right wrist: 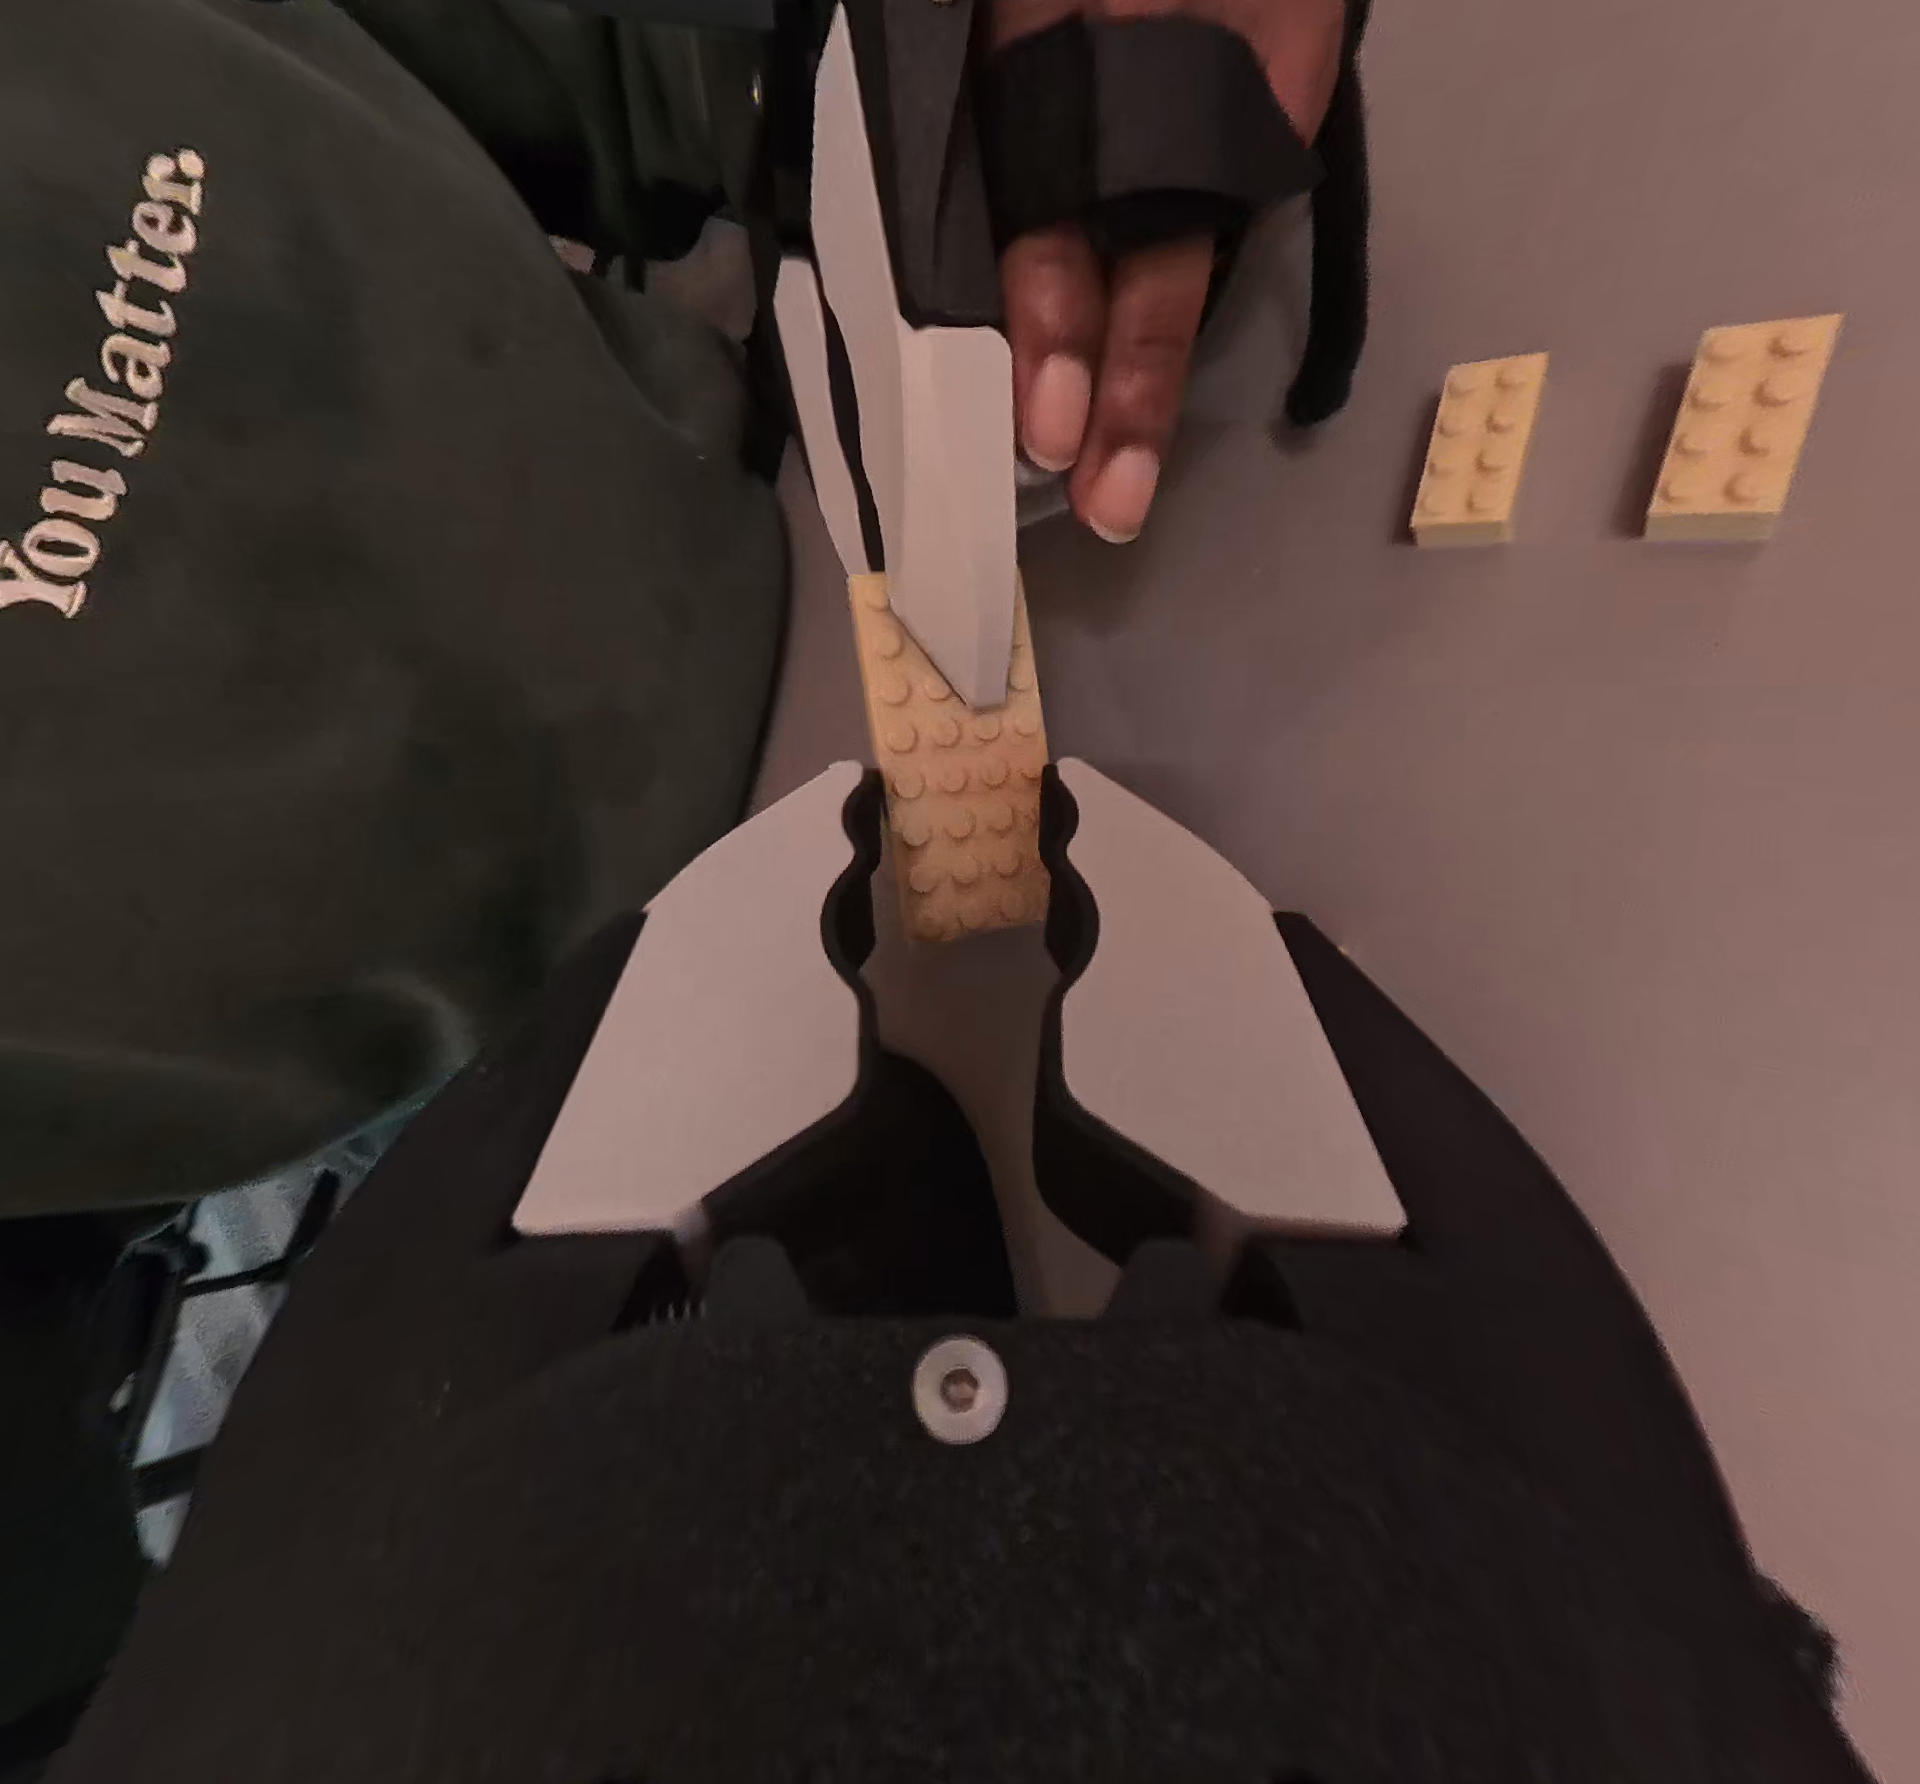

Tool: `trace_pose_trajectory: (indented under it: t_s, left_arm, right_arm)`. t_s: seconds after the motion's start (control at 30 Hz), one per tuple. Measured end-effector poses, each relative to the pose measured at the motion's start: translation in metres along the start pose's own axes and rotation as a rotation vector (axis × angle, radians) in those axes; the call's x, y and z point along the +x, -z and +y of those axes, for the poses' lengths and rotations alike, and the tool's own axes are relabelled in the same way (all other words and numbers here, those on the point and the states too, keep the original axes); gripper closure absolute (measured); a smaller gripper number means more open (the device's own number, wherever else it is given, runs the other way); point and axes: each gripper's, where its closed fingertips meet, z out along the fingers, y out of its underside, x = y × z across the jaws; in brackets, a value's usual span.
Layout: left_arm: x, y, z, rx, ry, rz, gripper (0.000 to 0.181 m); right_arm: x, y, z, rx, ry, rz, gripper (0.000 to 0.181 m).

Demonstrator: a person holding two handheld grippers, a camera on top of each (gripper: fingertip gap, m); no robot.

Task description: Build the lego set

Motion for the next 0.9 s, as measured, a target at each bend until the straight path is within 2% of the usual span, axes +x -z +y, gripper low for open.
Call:
trace_pose_trajectory:
  t_s: [0.07,0.1,0.2,0.33,0.43,0.53,0.63,0.7,0.8,0.9]
  left_arm:
    - [-0.005,0.002,0.003,-0.004,0.081,-0.009,0.177]
    - [-0.008,0.003,0.005,-0.008,0.13,-0.012,0.177]
    - [-0.023,0.007,0.01,-0.008,0.351,-0.029,0.177]
    - [-0.036,0.01,0.01,0.034,0.695,0.03,0.177]
    - [-0.043,0.011,0.007,0.098,0.936,0.086,0.177]
    - [-0.044,0.012,0.006,0.139,1.066,0.128,0.177]
    - [-0.045,0.013,0.005,0.169,1.141,0.162,0.177]
    - [-0.046,0.014,0.005,0.185,1.154,0.17,0.177]
    - [-0.046,0.015,0.003,0.187,1.087,0.146,0.174]
    - [-0.05,0.017,0.012,0.114,0.922,0.055,0.158]
  right_arm:
    - [-0.001,0.006,-0.008,0.041,0.04,0.037,0.146]
    - [0.002,0.011,-0.012,0.067,0.084,0.108,0.143]
    - [0.01,0.026,-0.025,0.116,0.329,0.43,0.138]
    - [0.025,0.034,-0.023,0.017,0.594,0.875,0.135]
    - [0.028,0.031,-0.026,0.036,0.711,1.053,0.136]
    - [0.028,0.033,-0.032,0.04,0.824,1.189,0.139]
    - [0.032,0.036,-0.036,0.009,0.879,1.269,0.147]
    - [0.031,0.036,-0.037,0.012,0.871,1.258,0.147]
    - [0.031,0.035,-0.036,0.033,0.77,1.151,0.148]
    - [0.039,0.03,-0.021,0.006,0.566,0.957,0.148]
